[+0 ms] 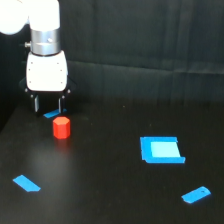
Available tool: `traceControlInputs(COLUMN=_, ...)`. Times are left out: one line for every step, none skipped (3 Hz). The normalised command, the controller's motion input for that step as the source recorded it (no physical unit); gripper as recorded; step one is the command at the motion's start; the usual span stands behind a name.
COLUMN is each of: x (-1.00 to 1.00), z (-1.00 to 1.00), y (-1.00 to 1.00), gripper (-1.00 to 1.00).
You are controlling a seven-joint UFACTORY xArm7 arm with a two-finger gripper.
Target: Pick up the red object from the table
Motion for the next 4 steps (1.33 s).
traceControlInputs(x=0.09, z=-0.04, y=-0.07, gripper=0.99)
traceControlInputs(x=0.39, z=-0.14, y=-0.4, gripper=0.98)
traceControlInputs(x=0.62, z=-0.03, y=-0.88, gripper=0.93)
traceControlInputs(x=0.56, z=0.01, y=-0.85, gripper=1.0)
